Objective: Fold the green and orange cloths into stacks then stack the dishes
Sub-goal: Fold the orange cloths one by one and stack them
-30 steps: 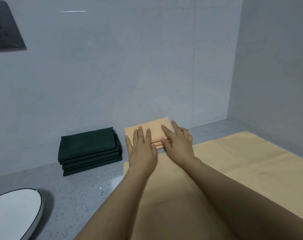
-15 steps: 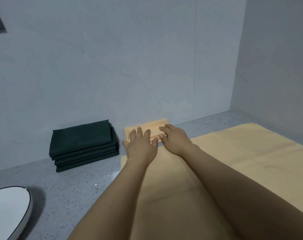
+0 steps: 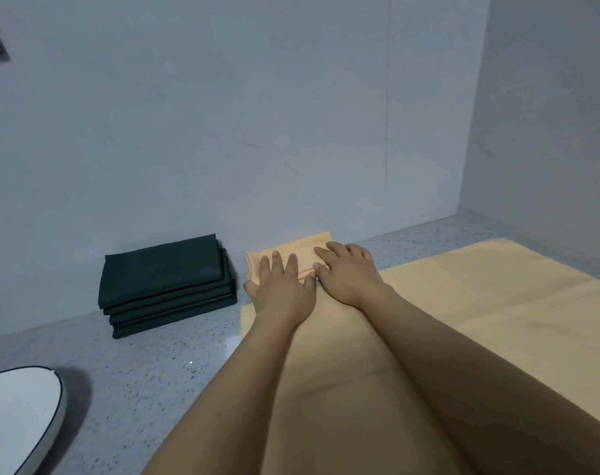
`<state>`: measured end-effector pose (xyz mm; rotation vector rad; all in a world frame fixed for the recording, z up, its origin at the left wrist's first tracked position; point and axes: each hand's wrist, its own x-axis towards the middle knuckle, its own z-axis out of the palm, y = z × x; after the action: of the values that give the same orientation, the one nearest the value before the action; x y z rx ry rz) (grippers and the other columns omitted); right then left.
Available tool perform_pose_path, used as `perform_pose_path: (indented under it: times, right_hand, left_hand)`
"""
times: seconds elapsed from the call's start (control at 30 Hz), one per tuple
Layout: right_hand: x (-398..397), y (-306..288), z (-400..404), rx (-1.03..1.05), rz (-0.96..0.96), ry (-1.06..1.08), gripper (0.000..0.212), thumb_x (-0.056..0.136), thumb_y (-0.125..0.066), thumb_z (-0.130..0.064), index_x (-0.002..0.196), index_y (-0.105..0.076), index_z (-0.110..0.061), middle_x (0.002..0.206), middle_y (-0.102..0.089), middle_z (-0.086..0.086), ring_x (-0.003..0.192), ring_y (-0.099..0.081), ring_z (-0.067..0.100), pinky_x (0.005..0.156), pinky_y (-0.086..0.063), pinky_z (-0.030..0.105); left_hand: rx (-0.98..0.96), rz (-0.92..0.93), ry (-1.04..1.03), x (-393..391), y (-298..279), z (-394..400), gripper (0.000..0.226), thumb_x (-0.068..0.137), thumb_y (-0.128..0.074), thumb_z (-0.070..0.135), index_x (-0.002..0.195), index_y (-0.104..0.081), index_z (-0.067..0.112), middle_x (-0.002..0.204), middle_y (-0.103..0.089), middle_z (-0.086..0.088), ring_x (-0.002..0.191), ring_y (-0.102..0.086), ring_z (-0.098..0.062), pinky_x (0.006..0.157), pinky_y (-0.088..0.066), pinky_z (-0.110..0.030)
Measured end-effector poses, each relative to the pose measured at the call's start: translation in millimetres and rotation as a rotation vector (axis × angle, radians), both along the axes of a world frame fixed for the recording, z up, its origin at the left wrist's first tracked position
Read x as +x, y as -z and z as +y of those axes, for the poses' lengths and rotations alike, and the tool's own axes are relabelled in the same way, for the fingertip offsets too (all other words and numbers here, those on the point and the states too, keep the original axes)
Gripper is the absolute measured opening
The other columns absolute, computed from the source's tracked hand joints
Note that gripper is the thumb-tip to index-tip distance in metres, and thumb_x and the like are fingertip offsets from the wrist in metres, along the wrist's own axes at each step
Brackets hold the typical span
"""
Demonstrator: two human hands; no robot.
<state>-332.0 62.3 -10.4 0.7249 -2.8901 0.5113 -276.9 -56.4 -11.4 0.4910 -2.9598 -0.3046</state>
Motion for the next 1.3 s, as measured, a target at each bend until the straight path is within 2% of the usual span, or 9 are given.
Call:
perform_pose_path:
  times: [0.17, 0.37, 0.53, 0.77, 0.97, 1.03, 1.1, 1.2, 1.3]
  right_hand:
    - [-3, 1, 1, -0.030, -0.011, -0.029, 0.050, 0.101, -0.024, -0.041, 0.149, -0.022, -0.028, 0.158, -0.011, -0.004, 0.144, -0.005, 0.020, 0.117, 0.001, 0.037]
    - [-2, -1, 5, -0.231, 0.086, -0.037, 0.043, 0.100, -0.031, -0.035, 0.143, -0.036, -0.034, 0.156, -0.019, -0.009, 0.141, -0.010, 0.017, 0.112, -0.002, 0.033]
    - [-1, 1, 4, -0.281, 0.151, -0.021, 0.042, 0.101, -0.030, -0.035, 0.143, -0.034, -0.038, 0.157, -0.016, -0.011, 0.141, -0.010, 0.017, 0.111, -0.006, 0.036]
    - [0, 0, 6, -0.314, 0.203, -0.020, 0.043, 0.101, -0.032, -0.036, 0.143, -0.032, -0.039, 0.158, -0.012, -0.009, 0.141, -0.009, 0.019, 0.111, -0.006, 0.036]
    - [1, 2, 3, -0.288, 0.241, -0.021, 0.042, 0.101, -0.031, -0.034, 0.143, -0.035, -0.036, 0.157, -0.017, -0.006, 0.140, -0.012, 0.020, 0.111, -0.005, 0.033]
    - [4, 1, 4, -0.252, 0.255, -0.029, 0.045, 0.100, -0.025, -0.036, 0.143, -0.035, -0.033, 0.157, -0.019, -0.005, 0.140, -0.014, 0.021, 0.110, -0.006, 0.033]
    - [10, -3, 7, -0.228, 0.262, -0.046, 0.052, 0.094, -0.020, -0.038, 0.143, -0.035, -0.031, 0.156, -0.021, -0.003, 0.139, -0.017, 0.023, 0.110, -0.009, 0.035]
    - [35, -11, 20, -0.252, 0.249, -0.053, 0.050, 0.095, -0.024, -0.035, 0.143, -0.036, -0.030, 0.155, -0.024, -0.002, 0.138, -0.020, 0.024, 0.111, -0.011, 0.036]
    - [70, -15, 44, -0.239, 0.217, -0.057, 0.050, 0.095, -0.024, -0.037, 0.144, -0.035, -0.031, 0.155, -0.025, -0.004, 0.137, -0.022, 0.022, 0.110, -0.013, 0.035]
  left_hand:
    - [0.025, 0.061, 0.001, 1, 3, 1, 0.057, 0.099, -0.020, 0.051, 0.152, -0.013, 0.030, 0.161, 0.003, 0.001, 0.147, 0.009, -0.018, 0.110, -0.009, -0.055]
    - [0.033, 0.312, -0.032, 5, 2, 5, 0.052, 0.097, -0.029, 0.041, 0.148, -0.027, 0.029, 0.161, -0.003, -0.003, 0.147, 0.004, -0.019, 0.111, 0.012, -0.053]
    - [-0.014, 0.447, -0.045, 7, 2, 4, 0.050, 0.098, -0.029, 0.035, 0.147, -0.031, 0.024, 0.160, -0.009, -0.005, 0.147, 0.000, -0.017, 0.112, 0.012, -0.050]
    - [-0.094, 0.519, -0.024, 7, 2, 6, 0.051, 0.097, -0.031, 0.031, 0.148, -0.030, 0.022, 0.160, -0.010, -0.006, 0.147, -0.003, -0.018, 0.112, 0.012, -0.049]
    - [-0.146, 0.537, 0.013, 6, 4, 6, 0.063, 0.089, -0.013, 0.036, 0.147, -0.032, 0.020, 0.159, -0.014, -0.008, 0.147, -0.008, -0.019, 0.112, 0.012, -0.047]
    - [-0.156, 0.522, 0.037, 8, 4, 7, 0.066, 0.088, -0.007, 0.037, 0.146, -0.033, 0.020, 0.159, -0.015, -0.008, 0.147, -0.008, -0.019, 0.113, 0.009, -0.046]
    - [-0.133, 0.493, 0.054, 14, 2, 8, 0.059, 0.092, -0.013, 0.035, 0.146, -0.032, 0.020, 0.159, -0.014, -0.008, 0.147, -0.007, -0.017, 0.114, 0.008, -0.045]
    - [-0.086, 0.482, 0.077, 41, -3, 16, 0.050, 0.097, -0.027, 0.028, 0.147, -0.032, 0.020, 0.159, -0.014, -0.006, 0.147, -0.008, -0.016, 0.115, 0.007, -0.043]
    - [-0.080, 0.463, 0.116, 80, -8, 27, 0.055, 0.093, -0.024, 0.031, 0.147, -0.033, 0.020, 0.159, -0.017, -0.005, 0.147, -0.011, -0.016, 0.114, 0.011, -0.038]
